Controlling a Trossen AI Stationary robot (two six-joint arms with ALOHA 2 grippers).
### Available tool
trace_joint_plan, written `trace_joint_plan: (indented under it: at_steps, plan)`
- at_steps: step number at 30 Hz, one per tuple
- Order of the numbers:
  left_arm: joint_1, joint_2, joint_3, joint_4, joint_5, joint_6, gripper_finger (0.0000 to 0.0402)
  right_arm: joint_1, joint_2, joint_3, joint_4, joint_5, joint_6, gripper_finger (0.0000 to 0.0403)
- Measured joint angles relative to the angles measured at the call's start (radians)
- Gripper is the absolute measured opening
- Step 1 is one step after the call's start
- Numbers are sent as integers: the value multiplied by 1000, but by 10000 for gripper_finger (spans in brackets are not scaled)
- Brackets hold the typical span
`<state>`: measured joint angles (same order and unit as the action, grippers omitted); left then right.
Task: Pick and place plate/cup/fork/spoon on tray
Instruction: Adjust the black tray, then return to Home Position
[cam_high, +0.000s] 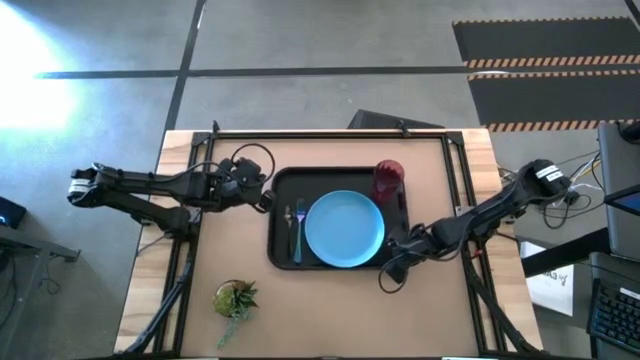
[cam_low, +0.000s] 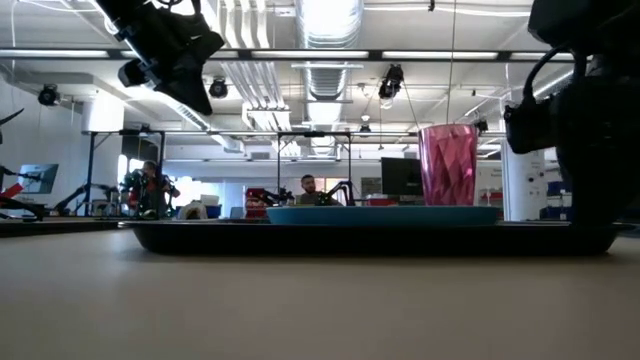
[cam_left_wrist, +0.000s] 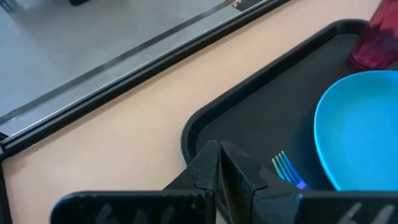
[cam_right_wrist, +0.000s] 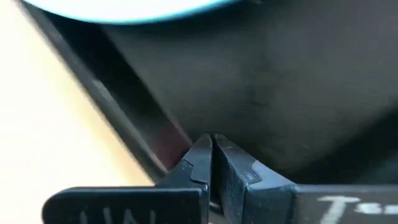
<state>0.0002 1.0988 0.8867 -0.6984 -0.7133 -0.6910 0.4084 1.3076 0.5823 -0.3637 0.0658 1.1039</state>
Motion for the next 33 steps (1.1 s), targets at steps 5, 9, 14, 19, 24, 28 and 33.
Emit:
trace_joint_plan:
  at_steps: [5,9,14,19,24,28,33]
  plan:
    - [0,0,-7,-1,1,-4,0,0,-60,-3,-112,25,20,8]
    - [0,0,-6,0,2,-8,0,0,-87,-3,-110,67,20,8]
    - [0,0,-4,2,2,-8,0,0,-89,-3,-106,74,11,8]
    - [0,-1,5,1,2,11,0,0,-89,44,-99,93,-20,8]
    - [0,-32,35,9,0,71,0,0,-101,188,-98,206,-193,8]
    - [0,-77,59,10,-3,102,0,0,-149,332,-167,336,-344,8]
    - [0,-147,65,9,-4,146,0,0,-228,512,-349,472,-511,8]
